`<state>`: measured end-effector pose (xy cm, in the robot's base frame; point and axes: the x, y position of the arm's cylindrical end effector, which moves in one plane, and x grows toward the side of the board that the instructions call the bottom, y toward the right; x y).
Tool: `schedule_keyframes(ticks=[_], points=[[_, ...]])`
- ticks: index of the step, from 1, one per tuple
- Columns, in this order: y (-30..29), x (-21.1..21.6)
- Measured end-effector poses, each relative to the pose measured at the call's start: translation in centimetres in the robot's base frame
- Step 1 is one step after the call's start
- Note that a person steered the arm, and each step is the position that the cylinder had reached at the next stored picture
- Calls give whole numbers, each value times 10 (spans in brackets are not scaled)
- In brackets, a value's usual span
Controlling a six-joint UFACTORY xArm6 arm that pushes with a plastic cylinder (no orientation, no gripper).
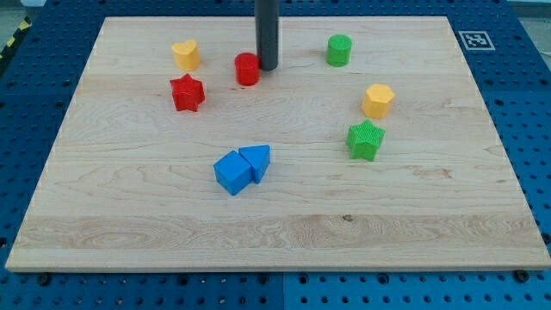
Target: Push the yellow heart left side of the yellow hexagon
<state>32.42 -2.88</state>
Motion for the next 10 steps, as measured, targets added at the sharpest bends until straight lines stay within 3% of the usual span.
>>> schedule_keyframes(ticks=[1,2,4,5,6,7,8,9,10], points=[[-35,38],[-55,41],[13,32],[36,2],[10,-47],[-84,-83],[-172,-68],[-170,-47],[-138,-61]])
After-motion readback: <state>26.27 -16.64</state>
